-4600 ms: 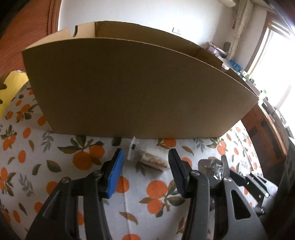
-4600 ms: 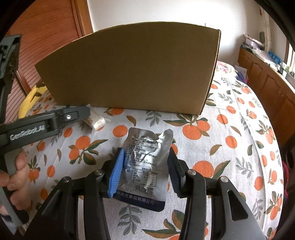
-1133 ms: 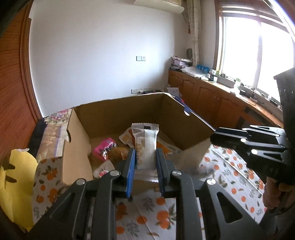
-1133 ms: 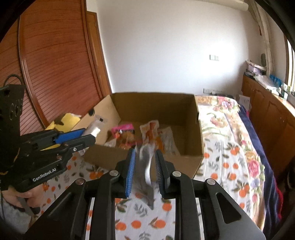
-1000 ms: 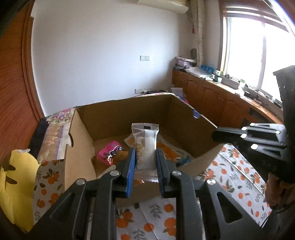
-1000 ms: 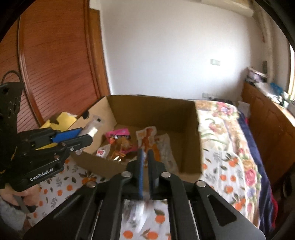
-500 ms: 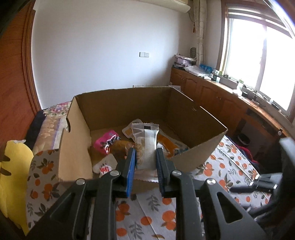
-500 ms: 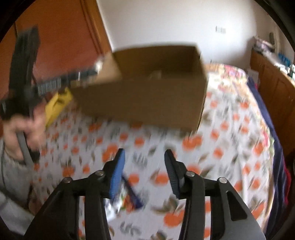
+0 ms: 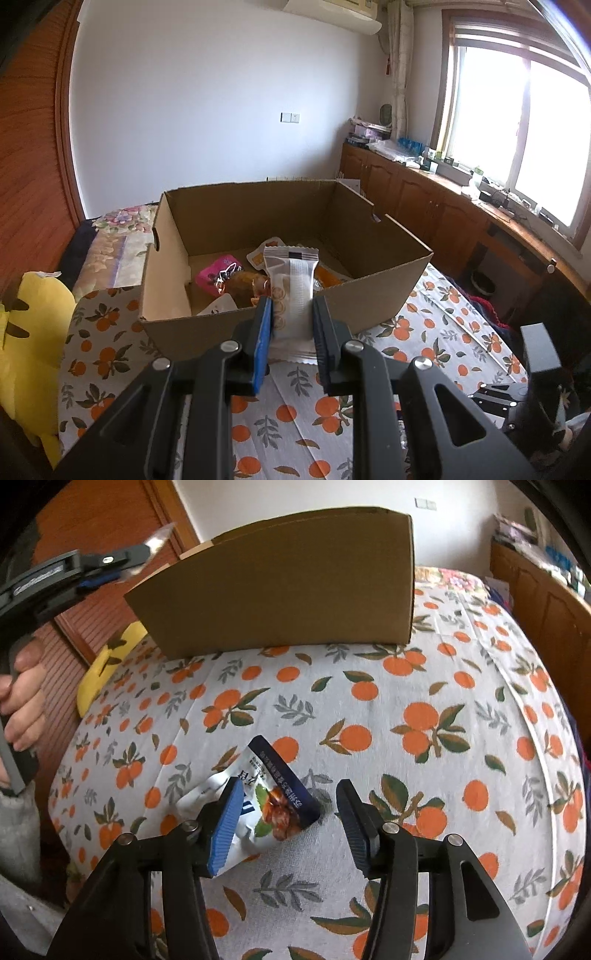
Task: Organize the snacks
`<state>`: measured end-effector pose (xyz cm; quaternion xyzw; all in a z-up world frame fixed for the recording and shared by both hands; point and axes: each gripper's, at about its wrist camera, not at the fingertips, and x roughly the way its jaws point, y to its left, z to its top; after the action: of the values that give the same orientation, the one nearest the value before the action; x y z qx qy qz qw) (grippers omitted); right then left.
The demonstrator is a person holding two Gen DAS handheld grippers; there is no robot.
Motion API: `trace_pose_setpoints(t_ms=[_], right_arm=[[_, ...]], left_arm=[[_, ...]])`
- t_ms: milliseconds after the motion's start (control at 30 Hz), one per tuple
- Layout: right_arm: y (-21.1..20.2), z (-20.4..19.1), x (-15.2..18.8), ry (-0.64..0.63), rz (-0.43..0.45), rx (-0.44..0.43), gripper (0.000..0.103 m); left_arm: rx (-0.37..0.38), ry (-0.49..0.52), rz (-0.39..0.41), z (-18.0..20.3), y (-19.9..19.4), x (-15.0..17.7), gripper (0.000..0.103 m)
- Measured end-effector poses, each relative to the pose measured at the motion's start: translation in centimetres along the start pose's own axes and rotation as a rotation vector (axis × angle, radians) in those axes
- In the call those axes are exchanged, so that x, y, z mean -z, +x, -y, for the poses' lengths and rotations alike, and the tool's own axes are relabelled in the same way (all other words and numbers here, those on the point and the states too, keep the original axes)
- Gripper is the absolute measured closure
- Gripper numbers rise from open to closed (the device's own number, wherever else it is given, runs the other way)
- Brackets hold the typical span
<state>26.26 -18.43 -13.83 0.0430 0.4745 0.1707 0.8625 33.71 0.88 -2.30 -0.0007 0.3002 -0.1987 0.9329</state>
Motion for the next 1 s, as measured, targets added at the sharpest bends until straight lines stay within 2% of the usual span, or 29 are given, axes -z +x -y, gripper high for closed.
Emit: trace_pose_setpoints(t_ms=[167,333,533,633,700,767,867,900,1000], right_arm=[[0.0,0.2,0.3,0.043,-0.016,-0.035,0.049],[0.0,-0.8,0.8,0.040,-0.024,-0.054,0.040],[0.3,-2.2,1.0,-0.002,-0.018,-0.003,0.029],[0.8,-3.5,1.2,-0.056,-0.009,0.052,0.024],[1.1,-4.1,1.4,-0.080,-0.001,0.078,0.024],[1.1,-4.1,1.5,-0.075,0.004,0.077,0.028],[0.9,-4.5,1.7,-0.080,0.005,0.068,0.043],[0.8,-4.8,1.7,-0.085,0.005,0.053,0.067],[0.7,-5.2,1.6,-0.096,0.002,0.059,0.067]], left_arm=[[0.004,0.001,0.009,0.1,-0.7,0.2,0.084],[0.008,0.000,0.013,0.4,-1.3,0.3,0.084],[0.007,-0.005,0.019,0.5,-2.1,0.6,0.084],[0.006,-0.008,0.017,0.5,-2.2,0.7,0.084],[0.006,-0.007,0.017,0.6,-2.4,0.8,0.084],[0.005,-0.006,0.018,0.6,-2.5,0.8,0.084],[0.006,-0.007,0.018,0.6,-2.5,0.8,0.084],[0.005,-0.006,0.019,0.7,-2.6,0.8,0.084],[0.006,-0.004,0.020,0.8,-2.8,0.9,0.084]])
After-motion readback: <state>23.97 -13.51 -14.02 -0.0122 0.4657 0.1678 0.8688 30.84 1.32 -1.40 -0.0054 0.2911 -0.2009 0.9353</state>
